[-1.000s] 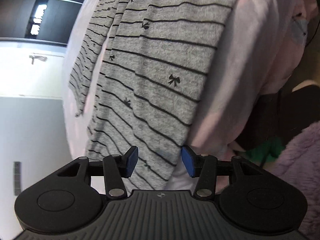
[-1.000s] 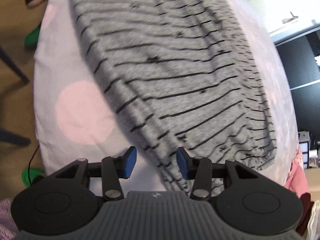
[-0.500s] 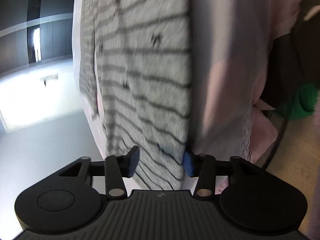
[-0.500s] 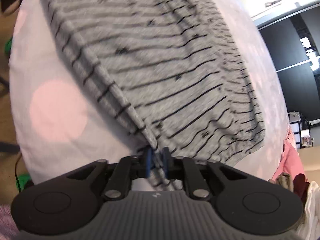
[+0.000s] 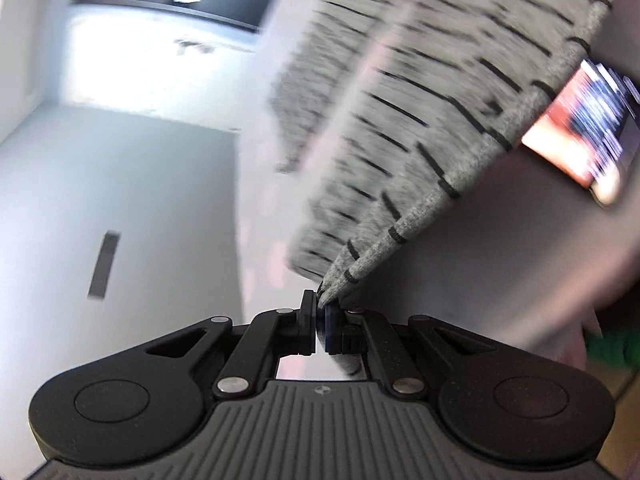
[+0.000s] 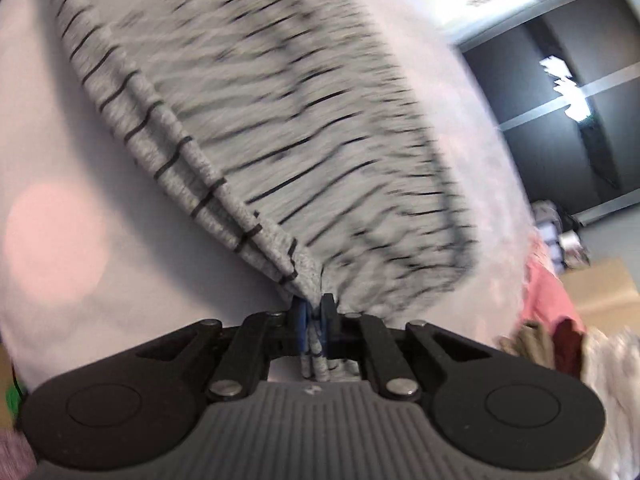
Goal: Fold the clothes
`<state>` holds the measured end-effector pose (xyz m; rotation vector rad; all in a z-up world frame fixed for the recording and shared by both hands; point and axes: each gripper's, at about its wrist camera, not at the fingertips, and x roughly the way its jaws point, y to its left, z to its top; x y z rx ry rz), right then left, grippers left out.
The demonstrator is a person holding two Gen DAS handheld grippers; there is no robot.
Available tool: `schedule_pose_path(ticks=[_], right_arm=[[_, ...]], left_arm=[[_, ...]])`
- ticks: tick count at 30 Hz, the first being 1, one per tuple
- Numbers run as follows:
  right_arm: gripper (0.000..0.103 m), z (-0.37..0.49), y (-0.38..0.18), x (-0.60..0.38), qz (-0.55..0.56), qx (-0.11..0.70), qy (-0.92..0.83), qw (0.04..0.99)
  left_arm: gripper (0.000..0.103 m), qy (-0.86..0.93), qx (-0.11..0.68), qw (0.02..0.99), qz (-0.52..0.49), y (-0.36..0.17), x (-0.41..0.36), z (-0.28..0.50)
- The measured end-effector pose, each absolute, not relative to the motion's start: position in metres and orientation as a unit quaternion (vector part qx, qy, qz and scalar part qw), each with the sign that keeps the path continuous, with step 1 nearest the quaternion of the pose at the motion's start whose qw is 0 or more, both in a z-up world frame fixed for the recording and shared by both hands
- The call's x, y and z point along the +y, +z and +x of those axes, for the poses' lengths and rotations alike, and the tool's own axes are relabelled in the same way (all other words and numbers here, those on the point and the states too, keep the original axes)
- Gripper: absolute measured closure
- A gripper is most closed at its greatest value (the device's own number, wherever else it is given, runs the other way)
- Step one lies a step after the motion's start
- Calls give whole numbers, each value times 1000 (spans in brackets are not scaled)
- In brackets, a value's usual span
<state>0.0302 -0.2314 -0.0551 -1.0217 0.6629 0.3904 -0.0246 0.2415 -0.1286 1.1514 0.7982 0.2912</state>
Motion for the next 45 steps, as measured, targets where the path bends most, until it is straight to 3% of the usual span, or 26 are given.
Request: schedule_pose_path(ticks=[11, 23, 28, 37, 45], right_arm=[[96, 9, 23, -257, -463, 296, 114, 828], [96, -3, 15, -260, -475, 339, 119, 803], [96, 30, 33, -263, -428, 333, 104, 834], [96, 130, 71, -255, -371, 321, 123, 863], [96, 253, 58, -243, -363, 354, 137, 851]], left_arm=[[101, 133, 278, 765, 565, -57, 221, -51], [101, 112, 320, 750, 568, -60, 202, -54], [101, 122, 315, 748, 571, -40, 206, 0], [101, 156, 337, 748, 550, -13, 219, 164], [101, 154, 364, 694, 602, -46, 224, 319]])
